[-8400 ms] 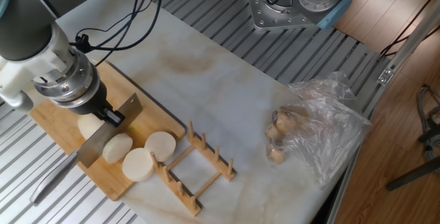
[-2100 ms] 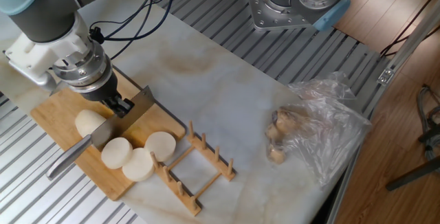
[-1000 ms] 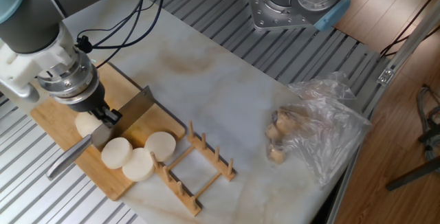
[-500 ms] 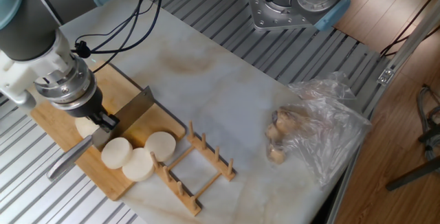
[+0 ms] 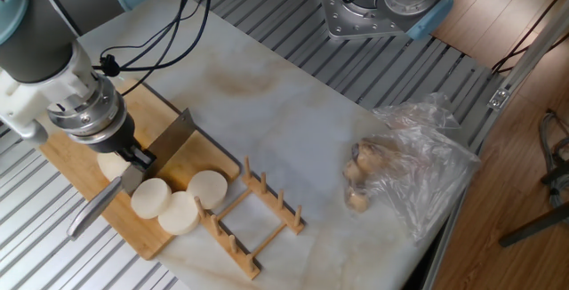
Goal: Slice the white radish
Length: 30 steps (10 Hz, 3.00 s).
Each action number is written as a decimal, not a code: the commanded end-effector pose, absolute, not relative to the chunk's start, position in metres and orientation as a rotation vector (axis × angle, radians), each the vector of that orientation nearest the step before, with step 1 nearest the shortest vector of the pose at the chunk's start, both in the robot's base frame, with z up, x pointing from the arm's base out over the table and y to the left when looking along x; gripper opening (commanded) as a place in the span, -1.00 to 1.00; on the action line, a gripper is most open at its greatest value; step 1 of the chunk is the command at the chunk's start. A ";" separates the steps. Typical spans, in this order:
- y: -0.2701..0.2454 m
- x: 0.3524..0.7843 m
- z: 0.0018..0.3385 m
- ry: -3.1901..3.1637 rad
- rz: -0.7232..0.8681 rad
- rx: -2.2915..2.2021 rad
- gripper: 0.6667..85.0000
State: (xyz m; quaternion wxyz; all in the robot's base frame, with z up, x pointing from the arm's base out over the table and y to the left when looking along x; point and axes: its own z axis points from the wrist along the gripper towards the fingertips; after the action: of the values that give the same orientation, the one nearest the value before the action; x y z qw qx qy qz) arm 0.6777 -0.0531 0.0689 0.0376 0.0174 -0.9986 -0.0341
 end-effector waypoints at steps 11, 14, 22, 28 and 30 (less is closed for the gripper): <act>-0.053 0.686 0.142 -3.116 -0.114 -0.022 -0.98; -0.071 0.710 0.155 -3.161 -0.098 0.034 -0.98; -0.088 0.718 0.144 -3.205 -0.077 0.174 -0.98; -0.082 0.717 0.132 -3.212 -0.159 0.139 -0.98; -0.083 0.716 0.130 -3.207 -0.152 0.140 -0.98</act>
State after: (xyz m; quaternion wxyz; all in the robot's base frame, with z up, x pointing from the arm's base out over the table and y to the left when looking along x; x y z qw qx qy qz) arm 0.7154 -0.0851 0.1330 -0.0346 0.0456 -0.9976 -0.0390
